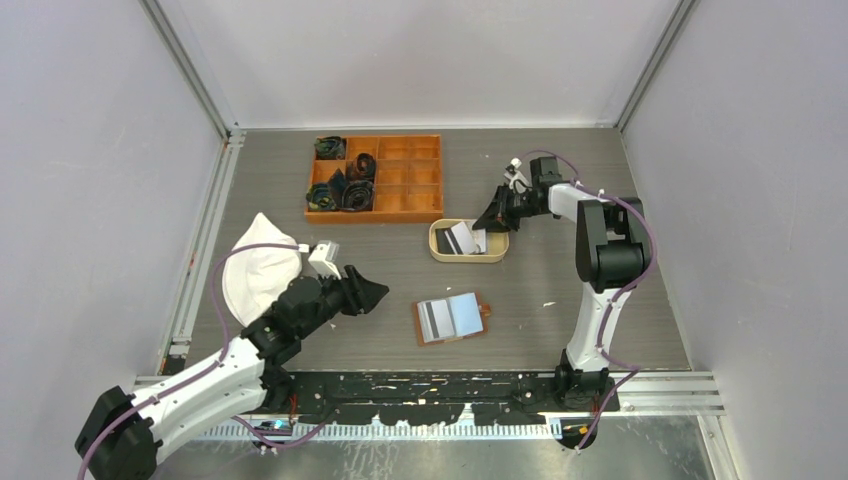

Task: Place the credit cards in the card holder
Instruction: Pick up the credit card from the storage box.

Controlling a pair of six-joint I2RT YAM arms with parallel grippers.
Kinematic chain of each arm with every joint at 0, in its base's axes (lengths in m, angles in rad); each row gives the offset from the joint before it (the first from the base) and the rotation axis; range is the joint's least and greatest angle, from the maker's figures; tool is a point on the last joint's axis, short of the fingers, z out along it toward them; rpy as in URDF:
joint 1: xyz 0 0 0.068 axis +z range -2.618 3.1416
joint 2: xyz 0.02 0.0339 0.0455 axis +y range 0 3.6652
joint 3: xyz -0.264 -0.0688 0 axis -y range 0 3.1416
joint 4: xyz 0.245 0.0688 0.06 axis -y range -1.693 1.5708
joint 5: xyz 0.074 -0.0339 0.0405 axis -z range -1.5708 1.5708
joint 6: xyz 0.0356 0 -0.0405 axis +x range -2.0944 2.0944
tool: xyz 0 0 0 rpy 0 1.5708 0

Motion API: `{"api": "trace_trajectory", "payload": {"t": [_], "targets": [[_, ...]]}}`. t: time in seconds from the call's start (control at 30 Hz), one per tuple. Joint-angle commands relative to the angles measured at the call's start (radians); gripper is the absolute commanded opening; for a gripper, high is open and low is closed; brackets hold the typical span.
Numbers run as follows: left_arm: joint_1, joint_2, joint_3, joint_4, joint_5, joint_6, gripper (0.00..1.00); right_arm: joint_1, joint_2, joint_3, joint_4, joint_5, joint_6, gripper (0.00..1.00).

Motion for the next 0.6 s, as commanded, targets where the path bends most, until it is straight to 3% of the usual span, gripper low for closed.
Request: {"api": "trace_trajectory", "payload": {"t": [0.0,0.07,0.2,0.3,0.47,0.57], "targets": [[-0.003,-0.026,-0.002,0.091,0.032,-0.016,0.49,-0.013,-0.087,0.007,-0.019,0.013,-0.041,0.14],[-0.003,-0.034,-0.011,0.123,0.067,-0.028,0.5,-0.018,-0.105,0.012,-0.037,0.032,-0.073,0.09],[-0.003,-0.043,-0.057,0.245,0.097,-0.058,0.69,-0.032,-0.167,0.012,-0.064,0.068,-0.139,0.02],[-0.004,-0.037,-0.072,0.314,0.134,-0.058,0.77,-0.041,-0.207,0.013,-0.079,0.076,-0.174,0.01],[-0.003,0.017,-0.075,0.461,0.227,-0.068,0.78,-0.049,-0.28,0.01,-0.115,0.078,-0.256,0.01],[-0.003,0.077,-0.085,0.59,0.282,-0.076,0.78,-0.05,-0.352,-0.018,-0.106,-0.002,-0.295,0.01]]}}
